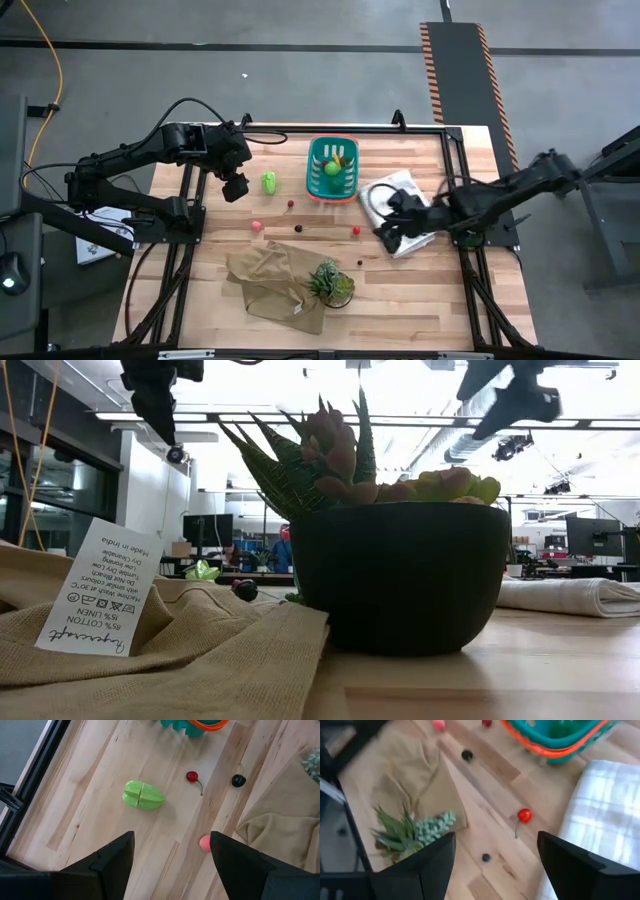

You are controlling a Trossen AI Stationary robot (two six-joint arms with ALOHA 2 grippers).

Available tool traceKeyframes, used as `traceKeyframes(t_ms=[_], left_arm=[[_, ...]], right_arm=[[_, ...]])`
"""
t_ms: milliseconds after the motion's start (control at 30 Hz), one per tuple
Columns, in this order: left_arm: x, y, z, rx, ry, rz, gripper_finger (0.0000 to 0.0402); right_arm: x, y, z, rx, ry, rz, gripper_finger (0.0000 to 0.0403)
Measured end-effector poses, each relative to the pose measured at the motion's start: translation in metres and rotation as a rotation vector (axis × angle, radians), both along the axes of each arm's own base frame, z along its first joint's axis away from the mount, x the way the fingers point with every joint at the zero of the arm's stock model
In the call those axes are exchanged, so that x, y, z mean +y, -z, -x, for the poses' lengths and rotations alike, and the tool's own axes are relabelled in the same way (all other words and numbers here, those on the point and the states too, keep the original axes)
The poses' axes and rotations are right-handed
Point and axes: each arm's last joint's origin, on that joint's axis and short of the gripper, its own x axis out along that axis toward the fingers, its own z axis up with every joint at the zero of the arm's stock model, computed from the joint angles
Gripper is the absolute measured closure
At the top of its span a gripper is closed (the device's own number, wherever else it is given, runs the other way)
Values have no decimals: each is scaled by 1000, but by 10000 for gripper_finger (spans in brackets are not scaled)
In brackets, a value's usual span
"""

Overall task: Pick and placing Produce into tupperware
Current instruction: Put the blueberry into the green basket

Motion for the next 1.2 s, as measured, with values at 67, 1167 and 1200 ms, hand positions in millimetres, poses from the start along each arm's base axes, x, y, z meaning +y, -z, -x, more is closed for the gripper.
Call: traceKeyframes(t_ms=[67,1167,1200], left_arm=[[0,0,0,0,0,0,153],[0,0,0,0,0,0,153],[0,0,0,0,0,0,153]], right_arm=[[3,2,12,-60,26,2,132],[91,73,92,-287,-27,515,132],[92,76,94,-294,-37,517,132]])
